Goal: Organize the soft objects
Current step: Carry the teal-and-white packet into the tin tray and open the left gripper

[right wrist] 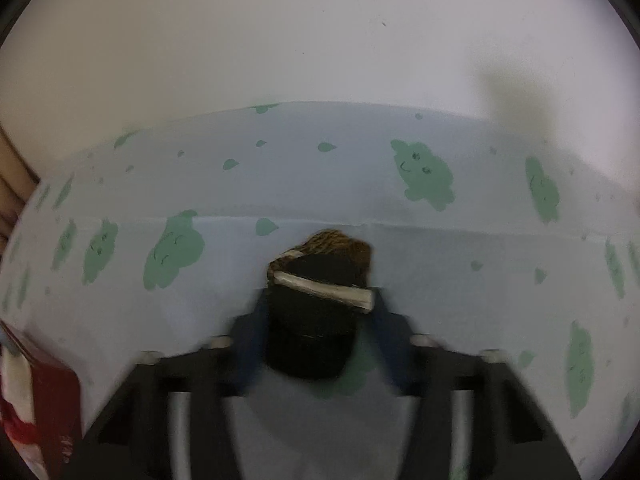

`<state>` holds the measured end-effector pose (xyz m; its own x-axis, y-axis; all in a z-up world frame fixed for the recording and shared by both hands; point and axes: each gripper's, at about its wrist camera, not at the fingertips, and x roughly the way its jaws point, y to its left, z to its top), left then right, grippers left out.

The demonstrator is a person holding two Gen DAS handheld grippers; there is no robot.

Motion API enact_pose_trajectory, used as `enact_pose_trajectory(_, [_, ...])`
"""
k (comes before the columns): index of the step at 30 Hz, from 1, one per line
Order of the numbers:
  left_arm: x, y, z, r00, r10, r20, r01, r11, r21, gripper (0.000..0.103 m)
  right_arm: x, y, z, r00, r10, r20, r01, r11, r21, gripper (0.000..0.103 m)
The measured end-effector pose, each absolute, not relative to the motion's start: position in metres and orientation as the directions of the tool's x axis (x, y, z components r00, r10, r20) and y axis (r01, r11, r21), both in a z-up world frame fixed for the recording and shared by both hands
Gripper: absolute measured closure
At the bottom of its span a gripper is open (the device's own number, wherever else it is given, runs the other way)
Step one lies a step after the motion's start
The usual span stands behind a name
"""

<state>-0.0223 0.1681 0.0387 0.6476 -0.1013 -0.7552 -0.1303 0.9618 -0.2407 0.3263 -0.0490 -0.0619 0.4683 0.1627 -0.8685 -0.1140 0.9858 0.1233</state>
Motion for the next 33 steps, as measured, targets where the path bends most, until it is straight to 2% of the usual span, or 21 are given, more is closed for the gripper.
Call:
enact_pose_trajectory(4, [-0.021,0.174,0.038,0.645,-0.086,-0.759,-0.151,0.96,-0.237,0.037,0.297,-0.067,-0.041,0.494,0.257,-0.831,-0.171,0.965,0.198,0.081])
enact_pose_trajectory(9, [-0.023,0.185,0.043,0.658,-0.047,-0.752,-0.185,0.957,-0.222,0.036,0.203,-0.095,-0.011,0.536,0.348,-0.769,-0.273,0.934,0.233,0.08])
enact_pose_trajectory(17, [-0.027,0.193,0.045,0.652,-0.013,-0.758,-0.202,0.961,-0.191,0.036,0.086,-0.139,-0.028,0.567,0.281,-0.774,-0.269,0.951,0.149,0.08])
enact_pose_trajectory(21, [-0.022,0.194,0.045,0.646,0.017,-0.763,-0.174,0.977,-0.125,0.036,0.073,-0.137,-0.036,0.584,0.263,-0.768,-0.28,0.953,0.113,0.08])
enact_pose_trajectory(33, [0.02,0.2,0.027,0.604,0.015,-0.797,-0.127,0.989,-0.077,0.036,0.066,-0.127,-0.043,0.602,0.273,-0.75,-0.297,0.949,0.107,0.08])
